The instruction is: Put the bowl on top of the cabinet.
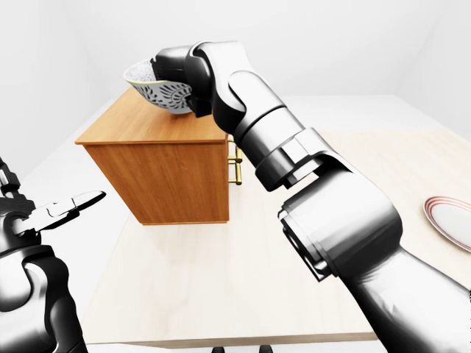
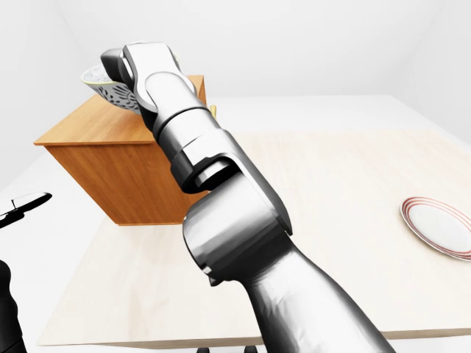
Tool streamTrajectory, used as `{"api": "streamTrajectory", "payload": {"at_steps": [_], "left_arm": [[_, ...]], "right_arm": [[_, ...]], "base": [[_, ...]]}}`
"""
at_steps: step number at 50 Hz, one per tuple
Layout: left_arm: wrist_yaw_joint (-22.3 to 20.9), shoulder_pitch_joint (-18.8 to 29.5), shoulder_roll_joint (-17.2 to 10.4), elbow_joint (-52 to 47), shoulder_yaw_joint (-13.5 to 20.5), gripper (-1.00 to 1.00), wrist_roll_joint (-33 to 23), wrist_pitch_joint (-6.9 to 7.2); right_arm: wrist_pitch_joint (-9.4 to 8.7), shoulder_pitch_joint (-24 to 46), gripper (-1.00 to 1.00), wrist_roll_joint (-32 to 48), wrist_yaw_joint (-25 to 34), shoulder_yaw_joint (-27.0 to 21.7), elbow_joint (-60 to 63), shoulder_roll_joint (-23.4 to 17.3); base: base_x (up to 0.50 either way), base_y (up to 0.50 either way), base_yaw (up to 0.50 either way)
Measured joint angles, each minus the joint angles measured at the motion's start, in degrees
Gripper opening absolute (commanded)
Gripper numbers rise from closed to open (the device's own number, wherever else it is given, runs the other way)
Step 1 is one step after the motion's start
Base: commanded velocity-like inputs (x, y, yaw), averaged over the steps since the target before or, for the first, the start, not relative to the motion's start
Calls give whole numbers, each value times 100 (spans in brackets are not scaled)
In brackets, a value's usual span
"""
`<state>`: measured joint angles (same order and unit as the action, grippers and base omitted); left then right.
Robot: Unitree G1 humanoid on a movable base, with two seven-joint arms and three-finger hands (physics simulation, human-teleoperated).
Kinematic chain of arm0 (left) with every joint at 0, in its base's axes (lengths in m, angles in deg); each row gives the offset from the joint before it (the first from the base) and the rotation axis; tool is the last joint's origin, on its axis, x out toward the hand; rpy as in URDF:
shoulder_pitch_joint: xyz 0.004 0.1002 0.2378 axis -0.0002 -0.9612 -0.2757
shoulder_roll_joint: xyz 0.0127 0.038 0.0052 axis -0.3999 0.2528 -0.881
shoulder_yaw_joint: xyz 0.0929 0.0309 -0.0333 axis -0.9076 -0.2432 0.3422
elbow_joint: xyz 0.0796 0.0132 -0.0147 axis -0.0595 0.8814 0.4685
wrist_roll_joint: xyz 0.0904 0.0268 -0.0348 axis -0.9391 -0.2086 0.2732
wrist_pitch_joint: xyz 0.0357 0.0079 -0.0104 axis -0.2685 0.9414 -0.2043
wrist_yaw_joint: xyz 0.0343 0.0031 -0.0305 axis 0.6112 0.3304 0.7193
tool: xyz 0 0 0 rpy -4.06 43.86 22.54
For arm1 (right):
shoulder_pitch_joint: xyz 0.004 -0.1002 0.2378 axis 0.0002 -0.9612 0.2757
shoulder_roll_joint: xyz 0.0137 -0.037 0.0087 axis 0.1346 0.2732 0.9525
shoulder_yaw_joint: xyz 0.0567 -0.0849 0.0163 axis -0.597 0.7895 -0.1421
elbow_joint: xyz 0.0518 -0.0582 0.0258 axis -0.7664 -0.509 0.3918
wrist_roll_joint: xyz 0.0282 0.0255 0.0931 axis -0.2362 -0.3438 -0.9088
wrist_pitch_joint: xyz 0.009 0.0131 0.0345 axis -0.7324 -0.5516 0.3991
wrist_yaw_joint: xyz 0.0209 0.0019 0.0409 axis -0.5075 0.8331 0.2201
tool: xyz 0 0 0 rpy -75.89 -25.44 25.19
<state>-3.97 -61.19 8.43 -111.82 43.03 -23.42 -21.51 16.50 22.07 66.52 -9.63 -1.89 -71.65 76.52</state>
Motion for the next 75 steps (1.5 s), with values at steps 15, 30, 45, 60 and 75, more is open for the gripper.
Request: {"api": "streamTrajectory", "payload": {"at_steps": [15,30,45,60,75], "left_arm": [[-8,3,0,28,0,100,-2,0],[2,5,0,20,-10,100,-5,0],[-1,2,4,47,-13,100,-16,0],[-1,1,6,41,-24,100,-30,0],[-9,5,12,61,-41,100,-52,0]], "right_arm": [[0,-200,-100,94,-100,-47,-4,13],[1,-265,-100,145,-162,-201,25,9],[0,-271,100,247,-261,-117,14,-65],[0,-23,100,350,-284,-93,23,-170],[0,991,100,86,-382,-236,131,-305]], "base": [[0,0,0],[0,0,0],[0,0,0],[0,0,0],[0,0,0]]}}
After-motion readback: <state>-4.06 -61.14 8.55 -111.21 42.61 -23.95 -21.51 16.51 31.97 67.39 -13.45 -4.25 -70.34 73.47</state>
